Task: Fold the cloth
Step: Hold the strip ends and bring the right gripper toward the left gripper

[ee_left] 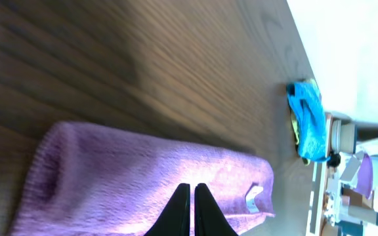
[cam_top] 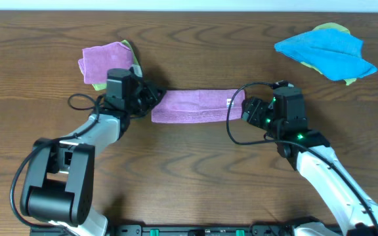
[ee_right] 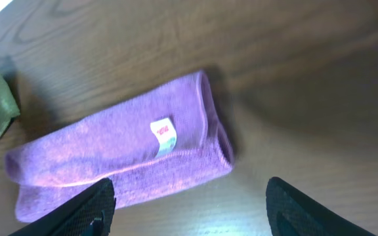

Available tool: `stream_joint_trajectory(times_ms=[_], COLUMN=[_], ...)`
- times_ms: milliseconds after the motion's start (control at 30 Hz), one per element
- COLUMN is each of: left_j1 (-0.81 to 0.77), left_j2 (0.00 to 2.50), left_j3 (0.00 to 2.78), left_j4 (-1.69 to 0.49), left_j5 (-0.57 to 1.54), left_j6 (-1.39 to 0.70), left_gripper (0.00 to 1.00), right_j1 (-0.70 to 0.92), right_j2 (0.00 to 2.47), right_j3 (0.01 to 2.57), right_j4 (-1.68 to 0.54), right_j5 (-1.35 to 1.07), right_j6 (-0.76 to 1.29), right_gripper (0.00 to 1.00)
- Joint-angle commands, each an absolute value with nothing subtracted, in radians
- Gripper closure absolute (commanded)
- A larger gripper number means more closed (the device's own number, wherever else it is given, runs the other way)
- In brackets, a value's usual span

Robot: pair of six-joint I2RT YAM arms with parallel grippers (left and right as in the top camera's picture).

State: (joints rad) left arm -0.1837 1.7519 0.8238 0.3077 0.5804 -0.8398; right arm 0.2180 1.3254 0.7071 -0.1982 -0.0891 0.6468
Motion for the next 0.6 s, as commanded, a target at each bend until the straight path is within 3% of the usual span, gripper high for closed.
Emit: stream_joint_trajectory(times_ms=[0,567], left_j1=[-0.224,-0.302], left_j2=[1.739,1.739], left_j3=[0.83,0.831], left_j4=[0.278,0.089], left_j5=[0.486,0.134], left_j6=[-0.854,-0.849], left_gripper=[0.94,0.94], right_j1=[0.209,0.209], right_j2=[1.33,1.4], right_j3=[0.713,0.712], right_j4=[-0.206,-0.198], right_j5=[-0.17,-0.197], right_j6=[0.738,0.775], right_gripper=[0.26,0.26])
